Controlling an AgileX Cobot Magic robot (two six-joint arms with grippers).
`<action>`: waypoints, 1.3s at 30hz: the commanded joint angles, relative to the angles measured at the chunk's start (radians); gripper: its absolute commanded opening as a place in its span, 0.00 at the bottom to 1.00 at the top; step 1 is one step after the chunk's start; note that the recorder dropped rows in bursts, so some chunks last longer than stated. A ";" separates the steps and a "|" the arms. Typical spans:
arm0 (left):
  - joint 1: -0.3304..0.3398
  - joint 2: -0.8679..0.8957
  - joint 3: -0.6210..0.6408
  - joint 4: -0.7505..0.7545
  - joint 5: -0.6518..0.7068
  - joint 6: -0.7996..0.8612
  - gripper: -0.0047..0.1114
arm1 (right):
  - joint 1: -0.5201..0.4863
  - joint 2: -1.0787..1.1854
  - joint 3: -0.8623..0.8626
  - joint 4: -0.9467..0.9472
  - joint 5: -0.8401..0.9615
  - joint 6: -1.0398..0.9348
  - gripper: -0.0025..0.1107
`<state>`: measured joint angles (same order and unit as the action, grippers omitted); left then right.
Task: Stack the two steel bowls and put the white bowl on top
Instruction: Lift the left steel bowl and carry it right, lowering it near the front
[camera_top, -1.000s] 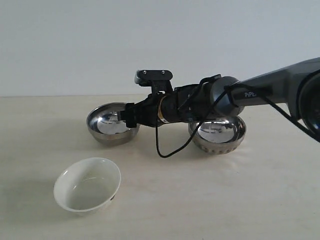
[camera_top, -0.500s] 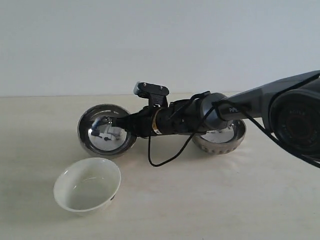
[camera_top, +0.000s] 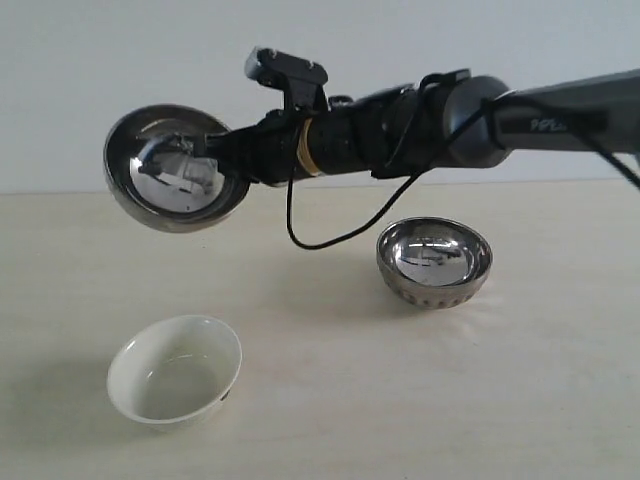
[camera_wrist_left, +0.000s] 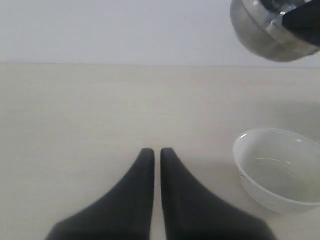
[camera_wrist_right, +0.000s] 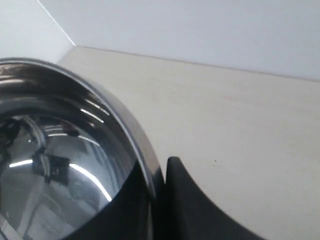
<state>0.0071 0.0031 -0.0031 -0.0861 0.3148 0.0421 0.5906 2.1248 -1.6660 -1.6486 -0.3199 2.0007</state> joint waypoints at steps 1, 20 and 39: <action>-0.005 -0.003 0.003 0.000 -0.008 -0.005 0.07 | -0.004 -0.122 0.042 -0.096 -0.051 0.094 0.02; -0.005 -0.003 0.003 0.000 -0.008 -0.005 0.07 | -0.172 -0.482 0.551 -0.096 -0.155 0.012 0.02; -0.005 -0.003 0.003 0.000 -0.008 -0.005 0.07 | -0.172 -0.378 0.770 -0.096 -0.063 -0.083 0.02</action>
<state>0.0071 0.0031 -0.0031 -0.0861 0.3148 0.0421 0.4245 1.7148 -0.8975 -1.7493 -0.3500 1.9210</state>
